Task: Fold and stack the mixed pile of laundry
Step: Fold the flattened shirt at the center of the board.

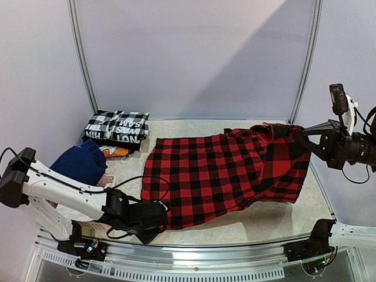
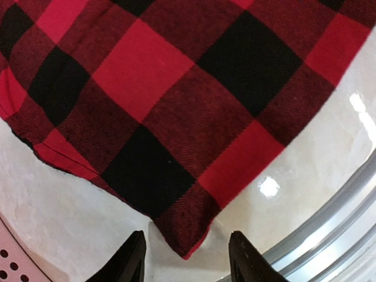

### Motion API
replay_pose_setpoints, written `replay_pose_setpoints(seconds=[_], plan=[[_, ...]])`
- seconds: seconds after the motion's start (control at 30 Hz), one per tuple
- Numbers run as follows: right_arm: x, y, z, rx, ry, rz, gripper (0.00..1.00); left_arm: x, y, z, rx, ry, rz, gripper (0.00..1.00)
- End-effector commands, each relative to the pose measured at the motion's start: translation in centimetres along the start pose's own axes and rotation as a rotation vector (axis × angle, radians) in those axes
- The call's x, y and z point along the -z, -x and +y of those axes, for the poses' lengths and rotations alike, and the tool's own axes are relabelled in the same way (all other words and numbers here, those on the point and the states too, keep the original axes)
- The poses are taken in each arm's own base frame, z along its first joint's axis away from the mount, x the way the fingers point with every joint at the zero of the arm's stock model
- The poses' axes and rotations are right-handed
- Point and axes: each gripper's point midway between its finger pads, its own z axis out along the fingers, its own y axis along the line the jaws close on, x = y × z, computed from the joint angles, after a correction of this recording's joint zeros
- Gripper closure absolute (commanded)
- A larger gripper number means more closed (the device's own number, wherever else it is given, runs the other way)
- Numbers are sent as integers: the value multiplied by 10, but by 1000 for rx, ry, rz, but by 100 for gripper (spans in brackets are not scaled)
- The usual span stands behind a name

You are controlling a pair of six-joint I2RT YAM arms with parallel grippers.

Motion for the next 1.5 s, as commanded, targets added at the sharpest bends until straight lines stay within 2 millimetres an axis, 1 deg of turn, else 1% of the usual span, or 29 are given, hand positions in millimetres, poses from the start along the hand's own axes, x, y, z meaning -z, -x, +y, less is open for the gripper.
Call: replay_pose_setpoints(seconds=[0.0, 0.17, 0.33, 0.37, 0.47, 0.53, 0.57, 0.63, 0.77, 0.9, 0.93, 1.03, 1.27, 1.47], plan=[[3, 2, -1, 8, -11, -9, 100, -1, 1, -16, -86, -23, -4, 51], [4, 1, 0, 9, -8, -9, 100, -8, 4, -16, -111, 7, 3, 58], [4, 0, -1, 9, -11, -8, 100, -4, 11, -8, -116, 56, -22, 68], [4, 0, -1, 9, -11, -7, 100, -3, 12, -8, -117, 61, -26, 73], [4, 0, -2, 13, -18, -9, 100, 0, 14, -6, -125, 69, -31, 92], [4, 2, -2, 16, -23, -13, 100, 4, 16, -6, -135, 68, -31, 98], [5, 3, -3, 17, -29, -17, 100, 5, 16, -6, -140, 69, -29, 100], [4, 7, -8, 19, -63, -23, 100, 11, 19, 1, -141, 104, -25, 100], [3, 17, -33, 15, -206, -56, 100, 22, 32, 10, -122, 145, -44, 100], [-7, 20, -53, 12, -298, -61, 100, 32, 45, 16, -78, 136, -76, 100], [-11, 21, -61, 13, -342, -60, 100, 34, 48, 19, -64, 132, -82, 100], [-19, 26, -73, 34, -399, -64, 100, 36, 53, 27, -32, 127, -87, 100], [-33, 54, -90, 165, -501, -99, 100, 34, 64, 43, 44, 115, -106, 100], [-42, 78, -90, 260, -518, -147, 100, 32, 74, 57, 83, 121, -119, 100]])
